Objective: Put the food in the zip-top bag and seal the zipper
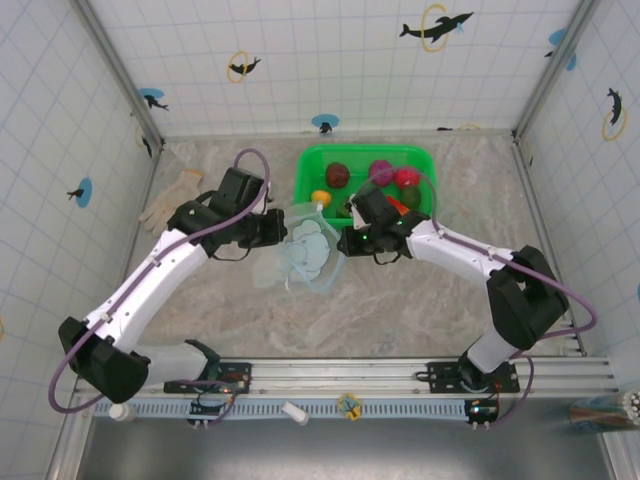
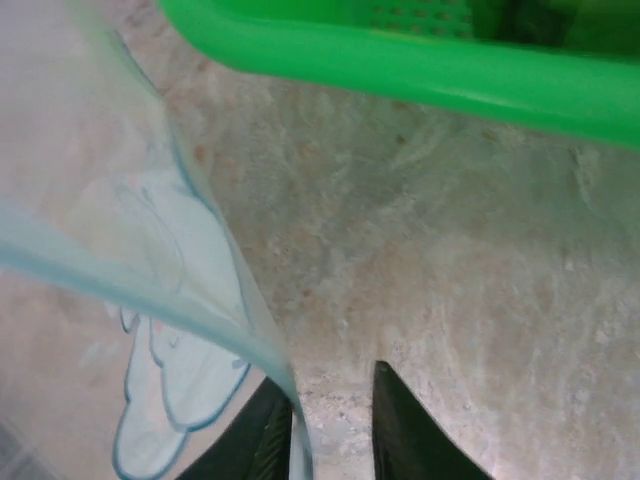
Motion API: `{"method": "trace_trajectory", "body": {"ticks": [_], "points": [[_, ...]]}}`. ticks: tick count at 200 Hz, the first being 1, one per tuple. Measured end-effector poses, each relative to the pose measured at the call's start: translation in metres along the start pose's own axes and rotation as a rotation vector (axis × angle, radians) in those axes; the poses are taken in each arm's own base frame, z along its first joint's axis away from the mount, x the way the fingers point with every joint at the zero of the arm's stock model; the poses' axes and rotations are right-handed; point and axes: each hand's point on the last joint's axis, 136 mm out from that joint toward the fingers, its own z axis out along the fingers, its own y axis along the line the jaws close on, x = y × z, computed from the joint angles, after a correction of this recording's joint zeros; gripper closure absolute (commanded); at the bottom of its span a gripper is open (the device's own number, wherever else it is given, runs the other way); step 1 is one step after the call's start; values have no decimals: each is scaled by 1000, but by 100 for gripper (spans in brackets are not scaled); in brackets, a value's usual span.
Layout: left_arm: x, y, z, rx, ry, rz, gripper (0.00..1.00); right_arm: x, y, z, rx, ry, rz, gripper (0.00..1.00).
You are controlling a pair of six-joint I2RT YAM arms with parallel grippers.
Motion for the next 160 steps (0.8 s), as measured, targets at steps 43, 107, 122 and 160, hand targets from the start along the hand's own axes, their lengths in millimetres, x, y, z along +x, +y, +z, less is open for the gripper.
{"method": "trace_trajectory", "body": {"ticks": [43,107,122,160], "points": [[-2,-1,9,8,8,-45,100,-38,24,-36,-65,-144,-51,43],[-16,26,13,-64,-54,-133,100,-153,-67,-67,213,-328,156,83],[-19,31,12,-75,-71,-145,100,-163,-92,-54,324,-292,192,78],[-23,37,6,-79,-112,-155,100,-128,-155,-37,563,-139,288,82]]}}
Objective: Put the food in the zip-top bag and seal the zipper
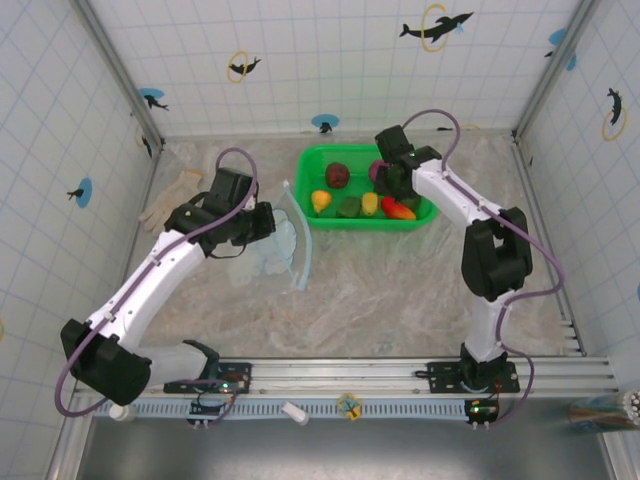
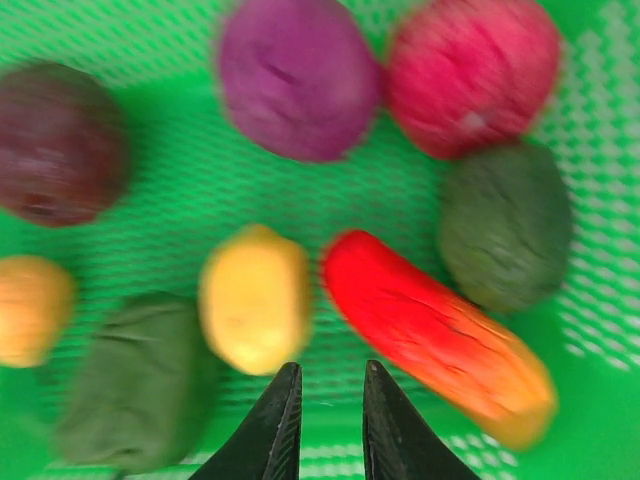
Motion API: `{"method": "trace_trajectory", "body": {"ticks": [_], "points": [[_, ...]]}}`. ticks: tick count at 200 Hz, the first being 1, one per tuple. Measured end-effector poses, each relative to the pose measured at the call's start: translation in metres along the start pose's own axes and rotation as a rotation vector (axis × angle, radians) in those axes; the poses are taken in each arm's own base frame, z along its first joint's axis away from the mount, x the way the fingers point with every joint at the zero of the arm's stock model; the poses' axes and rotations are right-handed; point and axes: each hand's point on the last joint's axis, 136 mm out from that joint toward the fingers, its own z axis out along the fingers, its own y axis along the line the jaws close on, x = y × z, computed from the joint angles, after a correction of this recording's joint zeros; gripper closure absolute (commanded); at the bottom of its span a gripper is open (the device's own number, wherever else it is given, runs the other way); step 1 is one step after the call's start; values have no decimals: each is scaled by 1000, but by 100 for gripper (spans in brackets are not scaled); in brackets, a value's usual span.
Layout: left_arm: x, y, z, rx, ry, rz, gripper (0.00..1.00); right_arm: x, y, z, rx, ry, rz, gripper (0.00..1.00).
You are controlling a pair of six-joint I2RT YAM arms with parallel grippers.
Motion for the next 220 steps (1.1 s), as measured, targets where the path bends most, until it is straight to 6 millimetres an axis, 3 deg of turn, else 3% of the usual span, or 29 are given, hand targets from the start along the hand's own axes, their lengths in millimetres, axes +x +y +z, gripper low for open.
{"method": "trace_trajectory", "body": {"ticks": [40,78,98,137,152,197,206,220], "points": [[-10,2,-1,-5,-39,-4,100,24,-36,15,124,59,8,98],[-19,5,-5,-13,-83,-5,100,66,-78,31,214,162,-9,100],[-22,8,-9,-22,-103,-9,100,78,-99,27,242,186,3,100],[-27,12,-10,-42,-127,-12,100,93,-136,0,287,161,24,100],[-29,12,-11,-42,-138,-11,100,101,-154,-10,323,145,37,93],[-25,15,-5,-36,-135,-12,100,127,-241,-30,541,153,155,81],[-22,15,-2,-31,-126,-12,100,126,-245,-32,555,149,155,78],[-18,11,1,-2,-106,-12,100,120,-234,-33,535,133,121,69]]}}
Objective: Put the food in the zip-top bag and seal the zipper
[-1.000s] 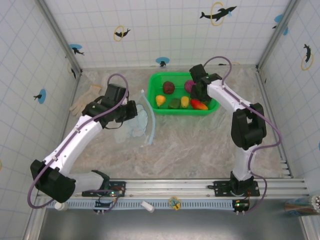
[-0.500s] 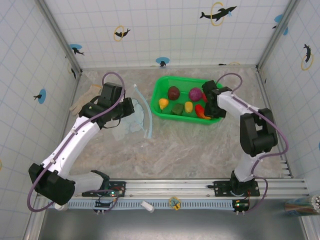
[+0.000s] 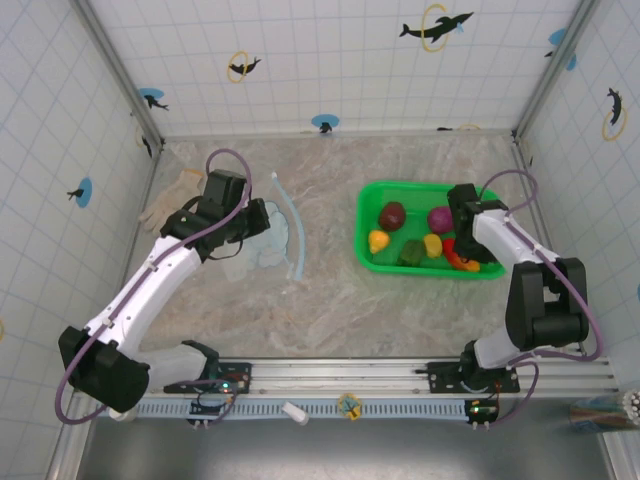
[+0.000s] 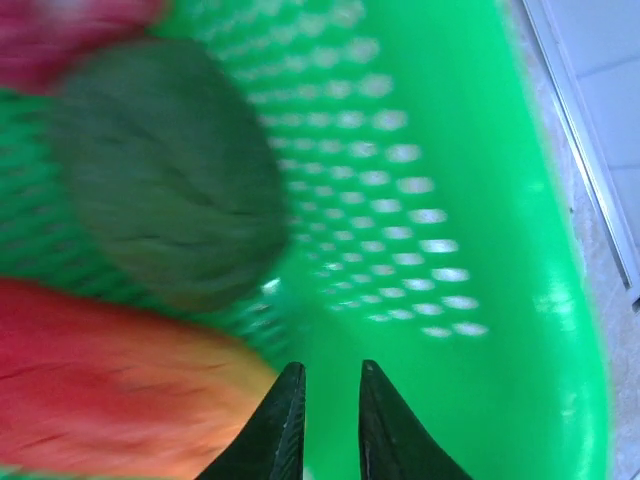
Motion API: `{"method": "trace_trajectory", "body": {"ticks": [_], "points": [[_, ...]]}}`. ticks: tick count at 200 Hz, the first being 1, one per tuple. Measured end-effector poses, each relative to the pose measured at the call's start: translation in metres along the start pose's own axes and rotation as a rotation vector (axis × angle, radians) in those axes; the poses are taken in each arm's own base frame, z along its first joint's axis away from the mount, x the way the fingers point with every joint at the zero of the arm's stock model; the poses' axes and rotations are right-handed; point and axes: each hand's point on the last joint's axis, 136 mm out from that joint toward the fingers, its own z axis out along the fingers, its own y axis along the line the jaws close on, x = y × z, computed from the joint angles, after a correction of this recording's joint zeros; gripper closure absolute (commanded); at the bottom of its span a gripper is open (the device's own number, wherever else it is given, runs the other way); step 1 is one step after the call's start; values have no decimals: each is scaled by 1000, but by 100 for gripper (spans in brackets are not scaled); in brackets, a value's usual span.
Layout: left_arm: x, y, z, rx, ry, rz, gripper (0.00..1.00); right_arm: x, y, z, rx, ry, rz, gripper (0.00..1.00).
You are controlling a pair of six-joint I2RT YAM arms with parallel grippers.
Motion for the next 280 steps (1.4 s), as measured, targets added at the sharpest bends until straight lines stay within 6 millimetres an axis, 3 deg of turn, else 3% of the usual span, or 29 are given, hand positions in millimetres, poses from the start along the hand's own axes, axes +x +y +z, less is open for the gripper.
{"method": "trace_trajectory", "body": {"ticks": [32,63,73,90,111,137,171,194,215,239,260,280], "points": [[9,-10,7,75,39,-22,100,-22,52,-48,-189,-132,-46,41],[21,-12,12,107,82,-39,100,-15,88,-94,-457,-149,33,30],[22,-13,12,115,90,-44,100,-8,93,-98,-508,-118,54,29],[24,-16,12,132,103,-48,100,10,102,-92,-552,-34,93,16],[26,-19,11,151,113,-50,100,33,109,-80,-565,69,116,14],[24,-24,10,174,112,-48,100,48,116,-66,-550,147,131,15],[25,-28,10,195,119,-47,100,50,132,-48,-538,182,118,22],[29,-30,14,207,145,-54,100,57,139,-32,-502,212,89,31],[32,-32,17,217,169,-61,100,60,141,-23,-478,212,54,45],[34,-35,19,232,194,-74,100,56,140,-23,-460,178,8,63],[34,-39,19,244,206,-79,100,50,135,-27,-452,135,-35,64],[35,-42,21,260,216,-84,100,37,129,-46,-484,69,-46,63]]}}
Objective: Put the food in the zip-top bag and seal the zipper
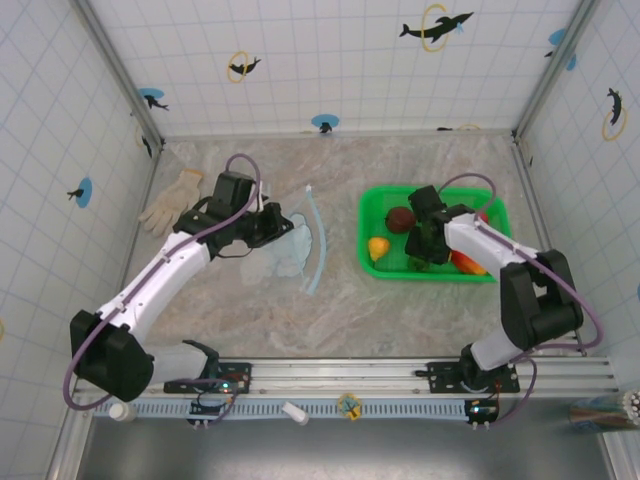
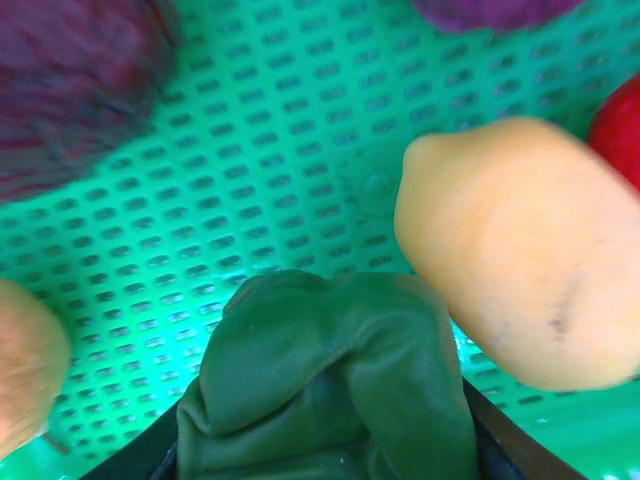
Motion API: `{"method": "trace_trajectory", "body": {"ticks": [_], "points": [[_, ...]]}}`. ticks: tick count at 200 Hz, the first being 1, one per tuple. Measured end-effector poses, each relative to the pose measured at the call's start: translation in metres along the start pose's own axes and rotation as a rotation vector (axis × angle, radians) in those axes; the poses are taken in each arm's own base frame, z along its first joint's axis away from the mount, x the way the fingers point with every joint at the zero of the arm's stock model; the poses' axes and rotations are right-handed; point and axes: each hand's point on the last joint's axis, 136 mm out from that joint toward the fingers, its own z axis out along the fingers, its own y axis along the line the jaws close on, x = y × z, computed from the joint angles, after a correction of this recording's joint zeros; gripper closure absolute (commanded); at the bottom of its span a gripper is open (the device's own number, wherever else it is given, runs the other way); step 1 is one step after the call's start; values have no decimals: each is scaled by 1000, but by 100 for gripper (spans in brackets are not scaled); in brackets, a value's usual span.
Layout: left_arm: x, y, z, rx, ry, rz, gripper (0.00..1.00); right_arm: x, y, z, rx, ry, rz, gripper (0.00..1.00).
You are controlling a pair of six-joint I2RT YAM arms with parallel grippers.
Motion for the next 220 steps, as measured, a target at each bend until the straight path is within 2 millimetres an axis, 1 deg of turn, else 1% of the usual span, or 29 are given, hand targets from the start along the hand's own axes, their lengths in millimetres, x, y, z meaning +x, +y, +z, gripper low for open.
{"method": "trace_trajectory", "body": {"ticks": [21,36,48,68,79,90,107,121,131,146,163,186,200,209,220], "points": [[0,-5,4,26,17,-6,100,-22,18,-38,-98,-106,-44,64],[-2,-9,7,47,25,-13,100,-36,40,-72,-210,-189,-88,64],[-3,-13,9,63,30,-13,100,-41,60,-97,-319,-244,-128,64],[-4,-18,10,90,39,-14,100,-35,97,-136,-527,-290,-199,64],[-4,-21,11,104,42,-17,100,-27,117,-150,-624,-291,-243,64],[-4,-24,11,118,47,-20,100,-16,138,-159,-706,-278,-290,64],[-5,-28,10,138,49,-17,100,5,166,-167,-796,-236,-361,63],[-5,-31,9,150,49,-14,100,19,188,-171,-852,-209,-411,62],[-6,-34,8,157,50,-12,100,26,202,-173,-881,-192,-433,62],[-7,-35,8,162,48,-10,100,31,218,-174,-910,-180,-454,62],[-7,-36,7,166,48,-8,100,34,231,-170,-917,-161,-463,63],[-10,-41,4,179,38,-5,100,39,248,-158,-899,-134,-475,63],[-13,-42,3,180,27,-18,100,36,252,-150,-859,-135,-470,62],[-16,-45,2,193,21,-16,100,36,253,-144,-840,-130,-468,59],[-18,-53,-1,222,14,-9,100,38,253,-136,-814,-117,-463,50]]}}
